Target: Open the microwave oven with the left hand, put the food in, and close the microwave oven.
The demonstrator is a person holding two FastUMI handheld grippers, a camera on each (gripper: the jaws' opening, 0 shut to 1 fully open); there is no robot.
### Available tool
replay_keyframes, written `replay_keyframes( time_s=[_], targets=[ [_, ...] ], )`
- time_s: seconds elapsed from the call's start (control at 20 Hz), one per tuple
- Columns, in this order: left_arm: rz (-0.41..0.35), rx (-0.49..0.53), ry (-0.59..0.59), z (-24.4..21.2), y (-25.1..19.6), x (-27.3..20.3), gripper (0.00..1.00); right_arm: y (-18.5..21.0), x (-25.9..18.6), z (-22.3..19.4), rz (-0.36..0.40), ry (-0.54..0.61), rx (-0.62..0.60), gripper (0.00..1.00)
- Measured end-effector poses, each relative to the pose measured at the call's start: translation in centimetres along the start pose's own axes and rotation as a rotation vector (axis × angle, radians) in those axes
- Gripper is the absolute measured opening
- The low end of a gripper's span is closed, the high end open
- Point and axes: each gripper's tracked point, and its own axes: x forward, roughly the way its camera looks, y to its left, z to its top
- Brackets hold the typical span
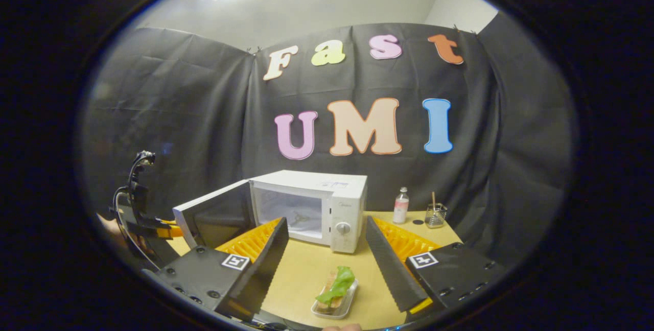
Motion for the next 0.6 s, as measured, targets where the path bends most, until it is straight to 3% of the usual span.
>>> replay_keyframes(
  time_s=[0.2,0.55,0.6],
  targets=[
    [-0.035,-0.023,0.006,0.3,2.4,0.0,0.1,0.3,-0.3,-0.1,-0.002,0.002,-0.01,0.93],
    [-0.044,0.001,0.008,0.4,2.6,0.3,0.11,0.0,-0.2,-1.1,-0.011,0.037,-0.03,0.93],
    [-0.022,-0.001,0.022,-0.1,3.0,0.5,0.33,0.1,-0.1,-1.4,-0.01,0.043,-0.035,0.93]
  ],
)
